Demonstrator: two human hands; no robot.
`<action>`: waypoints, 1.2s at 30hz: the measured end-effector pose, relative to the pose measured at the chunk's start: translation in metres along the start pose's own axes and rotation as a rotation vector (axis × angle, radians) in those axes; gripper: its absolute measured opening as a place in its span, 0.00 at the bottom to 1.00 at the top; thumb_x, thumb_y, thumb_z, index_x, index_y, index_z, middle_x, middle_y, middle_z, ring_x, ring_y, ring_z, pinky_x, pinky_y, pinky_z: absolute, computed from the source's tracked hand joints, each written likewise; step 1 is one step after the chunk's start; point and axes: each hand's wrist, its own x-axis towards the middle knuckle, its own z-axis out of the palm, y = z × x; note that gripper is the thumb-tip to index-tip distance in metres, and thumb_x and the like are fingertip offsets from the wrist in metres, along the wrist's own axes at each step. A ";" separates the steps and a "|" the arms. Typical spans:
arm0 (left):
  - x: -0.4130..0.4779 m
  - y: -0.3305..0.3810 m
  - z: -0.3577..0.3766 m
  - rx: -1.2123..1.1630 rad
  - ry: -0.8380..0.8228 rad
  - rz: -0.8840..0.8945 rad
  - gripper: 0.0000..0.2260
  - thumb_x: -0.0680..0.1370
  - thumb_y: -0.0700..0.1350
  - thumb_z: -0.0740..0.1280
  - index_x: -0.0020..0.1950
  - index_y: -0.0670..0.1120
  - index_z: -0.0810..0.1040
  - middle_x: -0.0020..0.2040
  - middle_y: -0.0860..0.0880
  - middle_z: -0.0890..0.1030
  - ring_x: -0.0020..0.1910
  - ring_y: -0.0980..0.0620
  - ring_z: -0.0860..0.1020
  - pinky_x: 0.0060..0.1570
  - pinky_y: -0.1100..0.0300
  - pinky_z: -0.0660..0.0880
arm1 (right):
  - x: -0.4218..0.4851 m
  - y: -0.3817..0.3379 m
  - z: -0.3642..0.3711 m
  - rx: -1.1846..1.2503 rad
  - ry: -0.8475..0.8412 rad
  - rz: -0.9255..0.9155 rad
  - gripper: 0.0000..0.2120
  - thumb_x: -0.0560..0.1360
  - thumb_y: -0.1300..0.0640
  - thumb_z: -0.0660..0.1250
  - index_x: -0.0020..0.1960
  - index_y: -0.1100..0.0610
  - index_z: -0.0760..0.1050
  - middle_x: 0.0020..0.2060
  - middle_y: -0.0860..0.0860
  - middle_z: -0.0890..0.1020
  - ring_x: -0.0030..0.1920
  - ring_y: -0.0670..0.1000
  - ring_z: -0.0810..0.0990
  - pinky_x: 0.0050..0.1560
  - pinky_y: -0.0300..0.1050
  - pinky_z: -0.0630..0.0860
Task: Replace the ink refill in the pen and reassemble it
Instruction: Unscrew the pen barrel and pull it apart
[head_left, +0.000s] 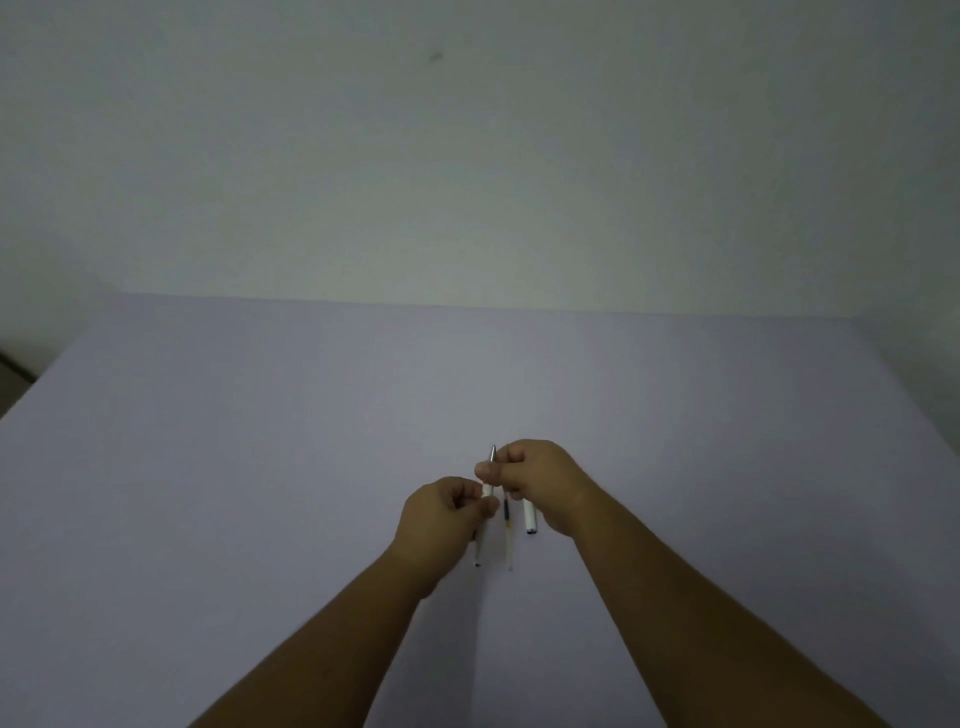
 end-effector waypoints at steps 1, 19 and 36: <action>-0.002 0.002 -0.002 -0.046 -0.027 -0.004 0.06 0.75 0.44 0.69 0.43 0.42 0.82 0.42 0.41 0.83 0.41 0.46 0.80 0.48 0.51 0.80 | -0.002 -0.002 -0.002 0.039 -0.033 -0.016 0.05 0.70 0.56 0.73 0.36 0.54 0.80 0.31 0.49 0.78 0.32 0.48 0.71 0.38 0.41 0.71; -0.016 0.025 -0.016 0.096 -0.068 0.066 0.08 0.76 0.46 0.66 0.38 0.51 0.81 0.46 0.42 0.84 0.48 0.41 0.81 0.39 0.58 0.78 | -0.015 -0.022 -0.019 0.063 -0.118 -0.011 0.04 0.69 0.60 0.73 0.42 0.56 0.80 0.36 0.51 0.82 0.39 0.48 0.79 0.40 0.40 0.77; -0.011 0.023 -0.025 0.388 -0.085 0.196 0.05 0.76 0.48 0.67 0.47 0.48 0.81 0.34 0.54 0.77 0.31 0.58 0.71 0.31 0.67 0.67 | -0.021 -0.028 -0.026 -0.119 -0.160 -0.018 0.05 0.70 0.65 0.70 0.42 0.56 0.80 0.39 0.53 0.83 0.40 0.49 0.80 0.43 0.40 0.79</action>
